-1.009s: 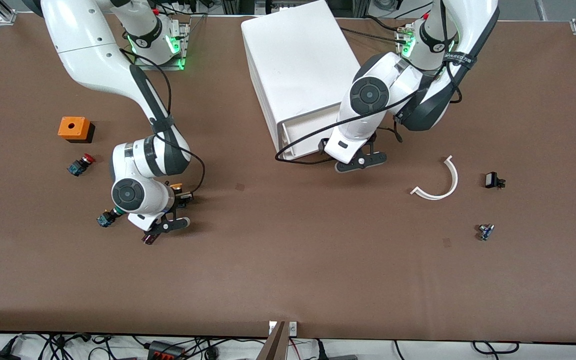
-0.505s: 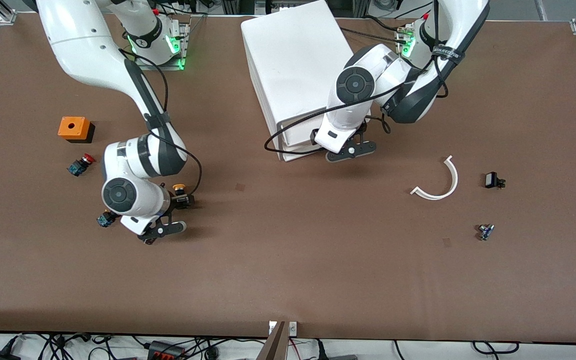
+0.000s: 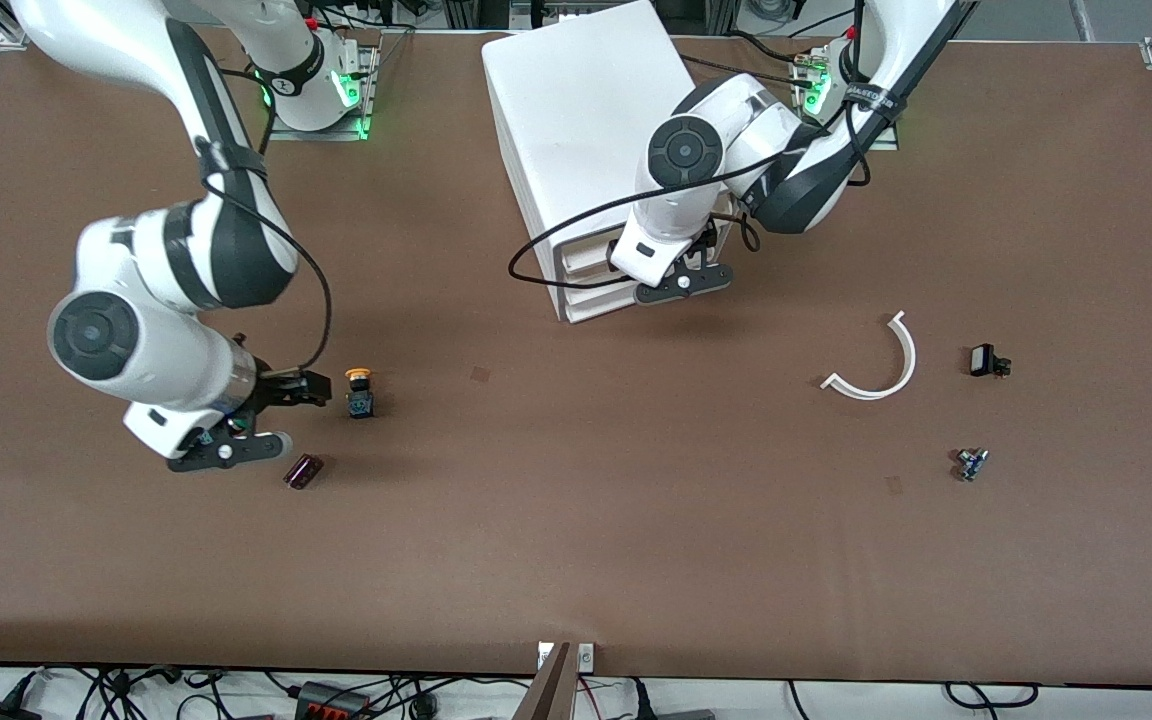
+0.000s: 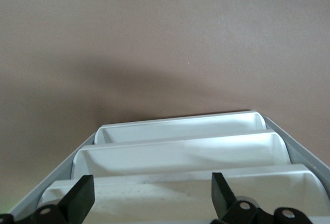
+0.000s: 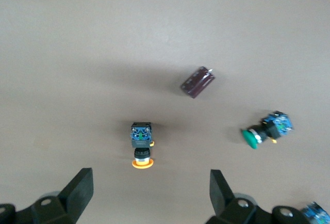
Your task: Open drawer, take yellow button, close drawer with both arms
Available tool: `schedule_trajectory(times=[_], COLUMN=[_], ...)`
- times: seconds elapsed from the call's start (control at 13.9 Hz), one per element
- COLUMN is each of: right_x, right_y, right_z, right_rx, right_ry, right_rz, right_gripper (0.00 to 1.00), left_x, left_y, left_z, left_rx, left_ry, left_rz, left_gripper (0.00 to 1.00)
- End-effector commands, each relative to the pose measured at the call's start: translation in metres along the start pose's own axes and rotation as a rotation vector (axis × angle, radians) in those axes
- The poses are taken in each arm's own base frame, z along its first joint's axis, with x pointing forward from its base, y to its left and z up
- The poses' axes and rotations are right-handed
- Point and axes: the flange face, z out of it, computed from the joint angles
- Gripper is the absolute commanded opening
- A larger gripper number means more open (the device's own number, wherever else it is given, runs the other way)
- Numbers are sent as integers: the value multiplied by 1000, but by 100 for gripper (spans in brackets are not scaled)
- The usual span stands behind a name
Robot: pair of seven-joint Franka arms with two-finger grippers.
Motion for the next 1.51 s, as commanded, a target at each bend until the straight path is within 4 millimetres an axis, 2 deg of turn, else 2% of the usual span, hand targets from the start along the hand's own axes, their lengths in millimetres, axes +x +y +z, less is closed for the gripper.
schedule_trajectory(times=[0.0,0.07,0.22,0.43,0.58,0.65,0.72,0.86,1.01,1.08,1.23,1.37,1.44], right_x=[-14,-20,-28,-37,-39,-42,-43,-53,-64,-70,-83,-93,-96], right_y=[21,33,40,78,97,101,102,119,139,150,163,169,173], right_z=[-31,-50,-75,-98,-100,-106,-109,-133,-152,-158,-169,-184,-182], right_rx=[-3,-4,-2,-10,-18,-18,-16,-6,18,29,43,26,11], right_ry=[5,20,46,82,85,92,97,135,165,173,161,160,137], right_rz=[20,40,55,116,149,156,158,184,204,215,228,228,222], right_gripper=[100,100,100,100,100,100,100,100,100,100,100,100,100], left_x=[-13,-13,-16,-13,-1,10,26,59,96,119,158,190,203], left_y=[-4,-4,-6,-6,-10,-13,-20,-41,-73,-97,-151,-209,-237], left_z=[-5,-6,-5,-8,-19,-31,-42,-64,-93,-108,-134,-157,-167], left_rx=[11,12,43,39,21,4,-11,-39,-56,-59,-62,-57,-63], left_ry=[26,26,10,12,24,39,47,68,77,78,79,67,74], left_rz=[0,2,8,18,6,23,33,7,-15,4,86,171,207], left_gripper=[100,100,100,100,100,100,100,100,100,100,100,100,100])
